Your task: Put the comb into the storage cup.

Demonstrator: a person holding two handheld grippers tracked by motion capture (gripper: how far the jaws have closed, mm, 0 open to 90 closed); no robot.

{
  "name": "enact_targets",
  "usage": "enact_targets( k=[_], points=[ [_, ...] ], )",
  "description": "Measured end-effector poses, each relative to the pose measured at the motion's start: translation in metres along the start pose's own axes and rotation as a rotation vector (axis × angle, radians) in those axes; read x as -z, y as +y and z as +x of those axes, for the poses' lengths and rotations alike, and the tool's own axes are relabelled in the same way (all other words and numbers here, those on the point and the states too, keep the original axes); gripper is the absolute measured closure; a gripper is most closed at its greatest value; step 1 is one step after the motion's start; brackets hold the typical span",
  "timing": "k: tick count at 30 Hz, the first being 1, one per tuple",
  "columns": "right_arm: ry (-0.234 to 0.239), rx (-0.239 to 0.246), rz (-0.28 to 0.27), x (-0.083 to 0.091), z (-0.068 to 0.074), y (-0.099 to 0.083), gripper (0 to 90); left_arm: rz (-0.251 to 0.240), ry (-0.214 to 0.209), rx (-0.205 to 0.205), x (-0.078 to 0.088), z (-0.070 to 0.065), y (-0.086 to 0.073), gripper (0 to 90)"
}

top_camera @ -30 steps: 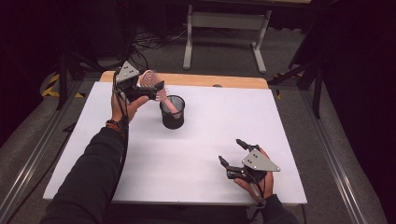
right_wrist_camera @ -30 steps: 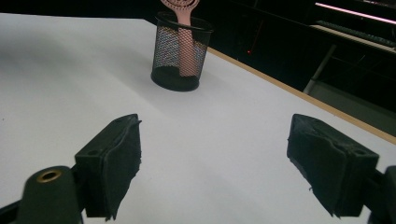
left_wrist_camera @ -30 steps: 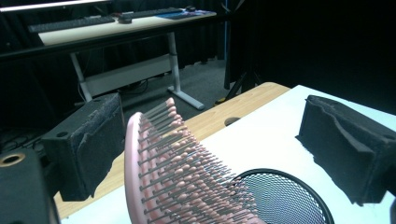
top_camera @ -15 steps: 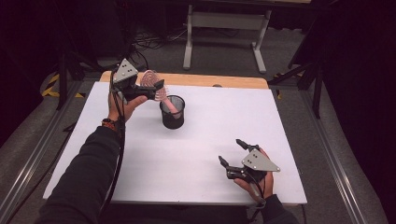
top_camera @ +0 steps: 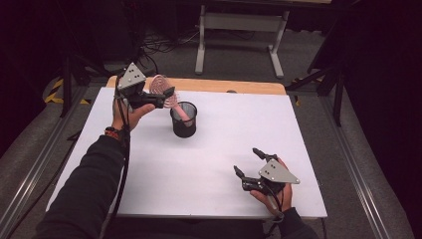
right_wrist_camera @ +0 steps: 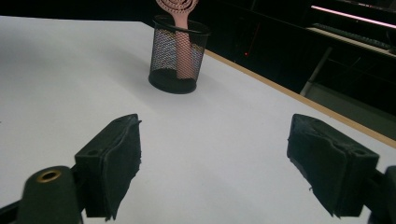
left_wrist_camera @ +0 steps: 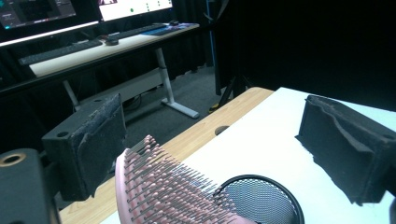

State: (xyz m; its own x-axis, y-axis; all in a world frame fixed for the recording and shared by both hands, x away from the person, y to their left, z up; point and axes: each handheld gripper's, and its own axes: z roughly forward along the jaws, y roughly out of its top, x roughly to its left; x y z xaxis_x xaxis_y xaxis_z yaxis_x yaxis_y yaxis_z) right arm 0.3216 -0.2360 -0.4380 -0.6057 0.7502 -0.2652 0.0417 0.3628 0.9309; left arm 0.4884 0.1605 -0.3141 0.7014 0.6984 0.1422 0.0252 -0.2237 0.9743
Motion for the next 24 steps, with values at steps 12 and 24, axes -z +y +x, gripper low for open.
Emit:
enact_targets(
  k=[12, 24],
  points=[
    [-0.017, -0.002, -0.014, 0.002, 0.0, 0.002, 18.5, 0.005, -0.053, -0.041, 0.011, -0.009, 0.007, 7.7],
    [-0.018, 0.005, -0.009, 0.002, 0.0, 0.002, 18.5, 0.02, -0.077, -0.082, 0.024, -0.013, 0.003, 8.4]
  ],
)
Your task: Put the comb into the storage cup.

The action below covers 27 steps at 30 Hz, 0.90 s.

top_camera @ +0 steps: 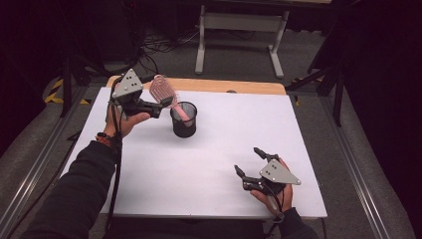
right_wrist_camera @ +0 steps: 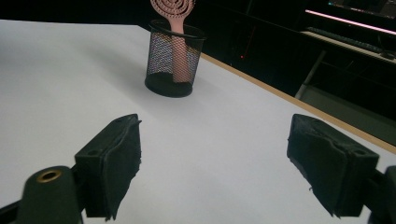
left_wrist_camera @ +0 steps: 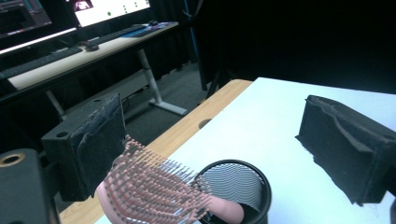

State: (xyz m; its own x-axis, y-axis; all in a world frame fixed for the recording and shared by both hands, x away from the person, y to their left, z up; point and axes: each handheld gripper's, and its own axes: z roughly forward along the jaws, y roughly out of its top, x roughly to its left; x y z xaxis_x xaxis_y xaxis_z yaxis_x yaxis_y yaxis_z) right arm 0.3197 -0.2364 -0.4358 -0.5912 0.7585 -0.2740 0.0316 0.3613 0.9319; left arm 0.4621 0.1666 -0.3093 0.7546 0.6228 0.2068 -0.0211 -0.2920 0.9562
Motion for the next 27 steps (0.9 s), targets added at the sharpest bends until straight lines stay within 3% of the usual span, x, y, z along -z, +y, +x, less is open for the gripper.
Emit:
enact_targets(
  k=[27],
  points=[
    [-0.016, -0.005, -0.016, 0.002, 0.0, 0.001, 18.5, 0.001, -0.047, -0.082, 0.021, -0.023, -0.007, 8.4]
  ],
)
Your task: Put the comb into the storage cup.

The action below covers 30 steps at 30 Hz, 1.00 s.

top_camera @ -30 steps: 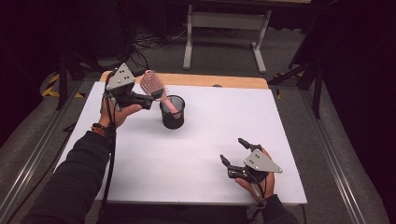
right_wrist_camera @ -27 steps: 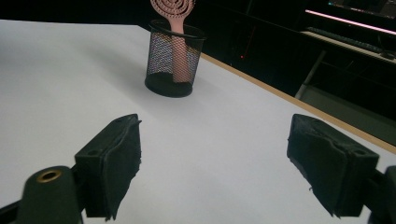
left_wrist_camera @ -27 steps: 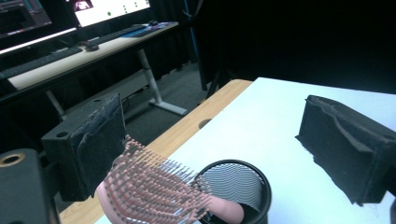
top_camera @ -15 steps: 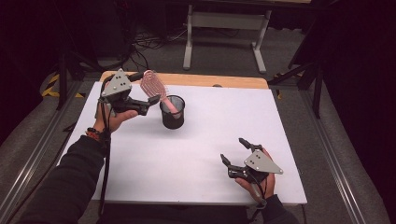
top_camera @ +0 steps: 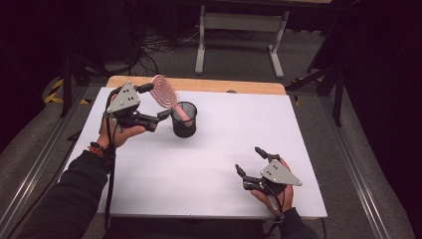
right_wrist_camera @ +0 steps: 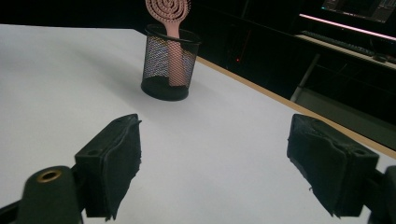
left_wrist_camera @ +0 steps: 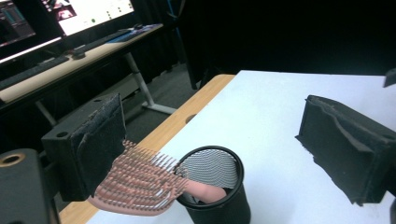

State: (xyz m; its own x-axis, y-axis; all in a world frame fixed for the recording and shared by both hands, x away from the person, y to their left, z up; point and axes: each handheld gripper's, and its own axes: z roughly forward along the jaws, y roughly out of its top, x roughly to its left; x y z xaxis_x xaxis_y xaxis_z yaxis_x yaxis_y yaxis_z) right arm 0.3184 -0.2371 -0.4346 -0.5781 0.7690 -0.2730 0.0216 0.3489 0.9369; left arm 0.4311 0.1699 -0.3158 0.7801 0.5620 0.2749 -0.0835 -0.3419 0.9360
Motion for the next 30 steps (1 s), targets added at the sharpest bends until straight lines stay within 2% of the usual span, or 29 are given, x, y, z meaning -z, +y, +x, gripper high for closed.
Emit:
enact_targets(
  k=[7, 30],
  points=[
    [-0.015, -0.005, -0.009, 0.002, -0.001, 0.0, 18.8, -0.001, -0.015, -0.004, 0.006, -0.006, -0.002, 8.1],
    [-0.015, 0.002, -0.016, 0.003, 0.0, 0.002, 18.7, -0.005, -0.056, -0.048, 0.024, -0.031, -0.009, 8.1]
  ],
)
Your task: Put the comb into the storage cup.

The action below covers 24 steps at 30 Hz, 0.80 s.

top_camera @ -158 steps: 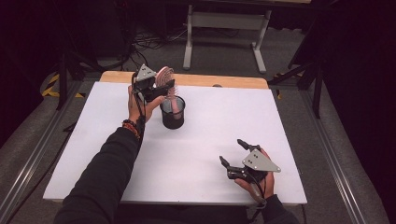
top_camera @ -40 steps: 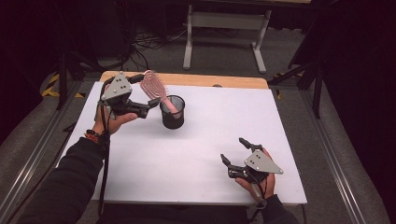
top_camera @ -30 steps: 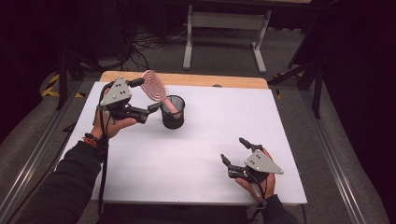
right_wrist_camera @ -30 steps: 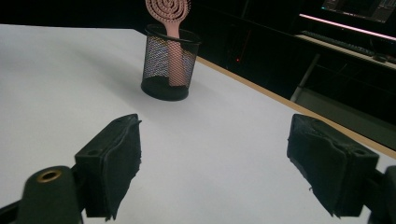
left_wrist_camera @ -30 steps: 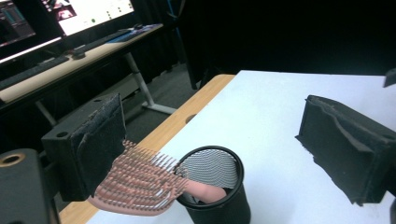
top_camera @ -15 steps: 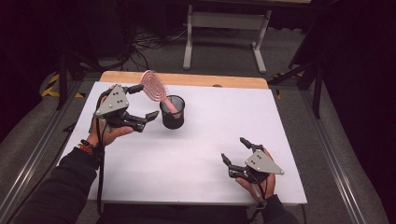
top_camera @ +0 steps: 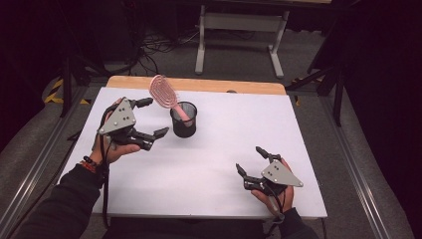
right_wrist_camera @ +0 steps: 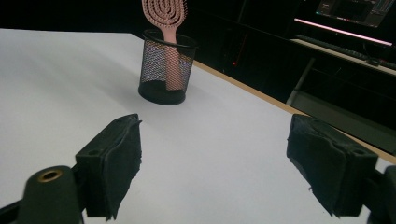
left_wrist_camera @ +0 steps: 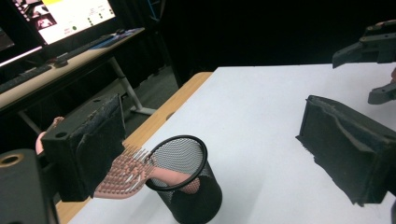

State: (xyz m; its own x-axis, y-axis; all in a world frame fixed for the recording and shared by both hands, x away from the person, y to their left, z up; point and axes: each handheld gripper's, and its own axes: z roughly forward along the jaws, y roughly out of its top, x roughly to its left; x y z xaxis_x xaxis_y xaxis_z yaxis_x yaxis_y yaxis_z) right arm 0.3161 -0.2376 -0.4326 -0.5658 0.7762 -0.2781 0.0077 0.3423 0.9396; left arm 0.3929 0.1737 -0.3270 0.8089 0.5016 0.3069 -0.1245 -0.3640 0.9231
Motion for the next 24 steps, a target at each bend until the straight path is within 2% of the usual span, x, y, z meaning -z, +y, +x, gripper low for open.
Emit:
enact_targets(
  k=[8, 17, 20, 24],
  points=[
    [0.0, 0.006, -0.003, 0.001, 0.001, 0.001, 18.7, 0.005, -0.018, -0.017, 0.005, -0.009, -0.004, 8.3],
    [-0.001, 0.011, -0.005, 0.001, 0.001, 0.002, 18.7, 0.023, -0.015, -0.035, 0.013, -0.019, -0.015, 8.1],
    [0.001, 0.011, -0.006, 0.001, 0.001, 0.002, 18.6, 0.025, -0.018, -0.014, 0.016, -0.022, -0.021, 8.0],
    [0.004, 0.012, -0.006, 0.0, 0.002, 0.001, 18.4, 0.034, -0.02, -0.009, 0.018, -0.026, -0.029, 7.8]
  ],
)
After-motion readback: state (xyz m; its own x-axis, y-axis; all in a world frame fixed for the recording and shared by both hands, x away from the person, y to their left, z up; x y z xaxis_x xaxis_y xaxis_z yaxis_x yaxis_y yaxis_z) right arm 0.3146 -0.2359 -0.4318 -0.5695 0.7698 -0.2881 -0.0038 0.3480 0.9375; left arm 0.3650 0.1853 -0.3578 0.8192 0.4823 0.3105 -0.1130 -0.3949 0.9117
